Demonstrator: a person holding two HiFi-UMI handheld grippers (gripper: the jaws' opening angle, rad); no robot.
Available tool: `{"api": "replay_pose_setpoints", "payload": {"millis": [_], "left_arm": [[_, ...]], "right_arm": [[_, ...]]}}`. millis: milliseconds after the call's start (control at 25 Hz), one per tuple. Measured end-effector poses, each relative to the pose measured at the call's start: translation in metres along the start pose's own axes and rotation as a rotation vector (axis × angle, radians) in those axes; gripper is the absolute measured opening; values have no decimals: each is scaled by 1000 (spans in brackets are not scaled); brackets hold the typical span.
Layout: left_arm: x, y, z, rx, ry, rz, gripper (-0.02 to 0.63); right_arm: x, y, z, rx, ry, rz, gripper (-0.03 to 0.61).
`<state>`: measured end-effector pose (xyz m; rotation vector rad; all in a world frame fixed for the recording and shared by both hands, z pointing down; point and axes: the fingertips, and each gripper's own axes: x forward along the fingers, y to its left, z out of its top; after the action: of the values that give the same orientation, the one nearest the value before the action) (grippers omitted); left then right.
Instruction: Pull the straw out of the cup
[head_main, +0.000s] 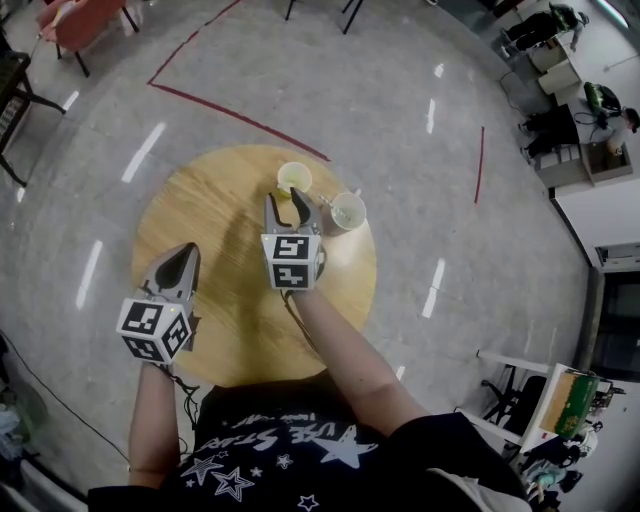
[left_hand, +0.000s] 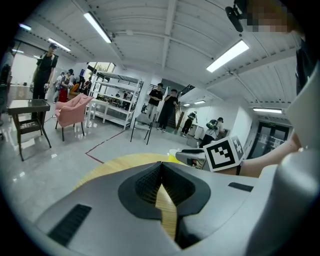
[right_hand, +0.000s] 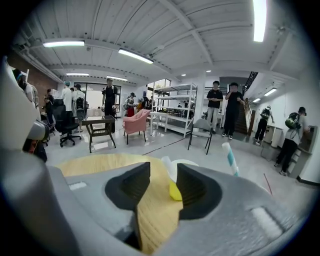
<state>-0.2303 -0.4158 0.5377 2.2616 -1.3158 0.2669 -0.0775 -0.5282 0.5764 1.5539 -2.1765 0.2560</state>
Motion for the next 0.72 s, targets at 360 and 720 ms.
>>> {"api": "replay_pose_setpoints", "payload": {"millis": [360,720], "left_arm": [[4,12,-8,-28,17,8,6],[3,4,-16,-28,28,0,6]], "right_arm": [[16,-4,4,-108,5,-63,161],[15,-12,5,-141,1,-94,66]]}}
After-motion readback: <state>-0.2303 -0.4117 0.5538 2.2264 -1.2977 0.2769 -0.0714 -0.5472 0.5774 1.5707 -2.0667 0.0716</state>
